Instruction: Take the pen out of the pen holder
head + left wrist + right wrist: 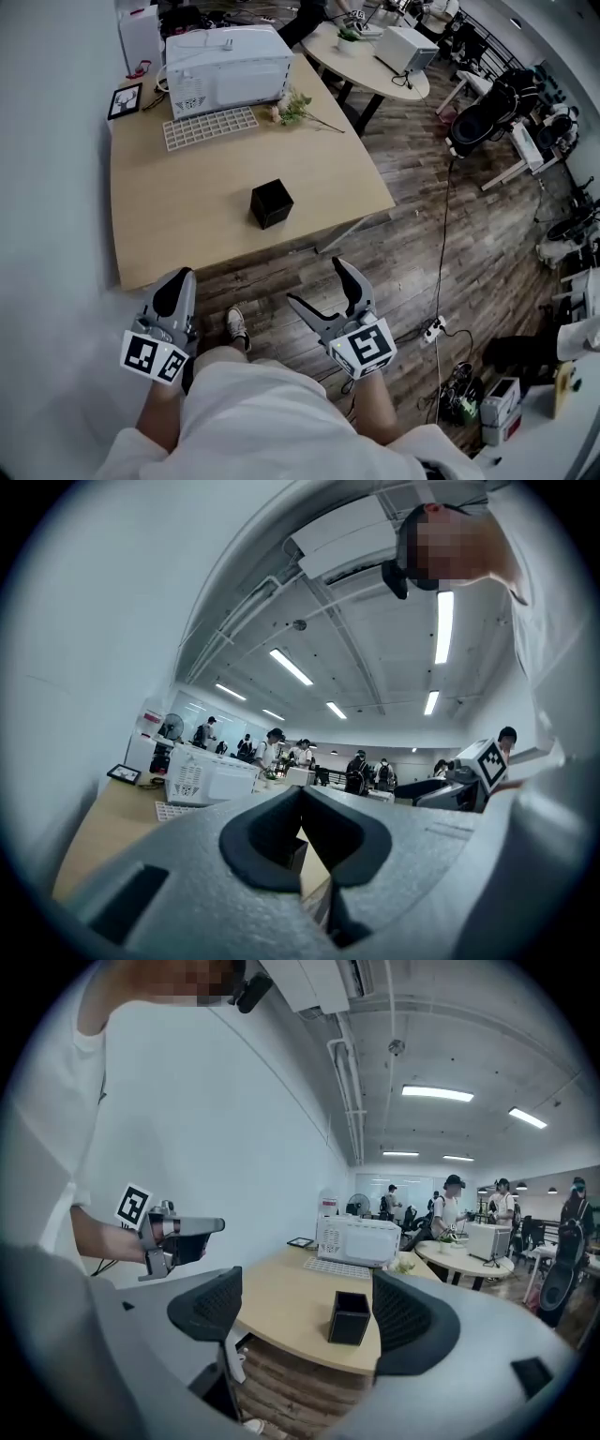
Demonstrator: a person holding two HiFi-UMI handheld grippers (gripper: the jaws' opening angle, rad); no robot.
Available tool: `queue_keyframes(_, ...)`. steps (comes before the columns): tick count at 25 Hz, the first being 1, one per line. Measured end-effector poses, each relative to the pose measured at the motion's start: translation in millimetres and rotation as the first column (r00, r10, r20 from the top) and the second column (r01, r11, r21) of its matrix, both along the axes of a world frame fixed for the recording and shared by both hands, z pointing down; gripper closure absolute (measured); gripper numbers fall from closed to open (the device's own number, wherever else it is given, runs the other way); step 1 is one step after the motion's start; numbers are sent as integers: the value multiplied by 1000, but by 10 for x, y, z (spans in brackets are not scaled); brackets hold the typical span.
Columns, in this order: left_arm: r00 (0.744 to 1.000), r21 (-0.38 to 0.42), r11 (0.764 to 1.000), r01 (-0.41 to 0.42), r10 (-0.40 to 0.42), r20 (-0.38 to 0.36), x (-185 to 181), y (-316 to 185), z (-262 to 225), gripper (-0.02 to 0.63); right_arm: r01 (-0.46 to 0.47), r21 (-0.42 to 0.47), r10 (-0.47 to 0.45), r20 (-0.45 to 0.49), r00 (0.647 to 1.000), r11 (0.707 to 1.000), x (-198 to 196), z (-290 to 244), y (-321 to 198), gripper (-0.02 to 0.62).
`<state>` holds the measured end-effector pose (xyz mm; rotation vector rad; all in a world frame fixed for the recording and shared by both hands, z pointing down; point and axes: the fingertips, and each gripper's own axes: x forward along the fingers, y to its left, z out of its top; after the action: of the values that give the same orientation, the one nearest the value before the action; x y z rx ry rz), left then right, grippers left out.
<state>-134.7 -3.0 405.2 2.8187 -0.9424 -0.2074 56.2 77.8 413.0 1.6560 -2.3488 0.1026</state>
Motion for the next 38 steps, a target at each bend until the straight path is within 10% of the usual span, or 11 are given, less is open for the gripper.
queue_keyframes(18,994,-61,992,-111,111,-11,957,-1573,114,594,-26,-127,19,-55,998,992,555,194,-1445,176)
queue_keyframes(38,978,-88,979,182,-171,119,840,-1619,121,594,314,-317,-338,-26,941,895,360,1365,-2050,215)
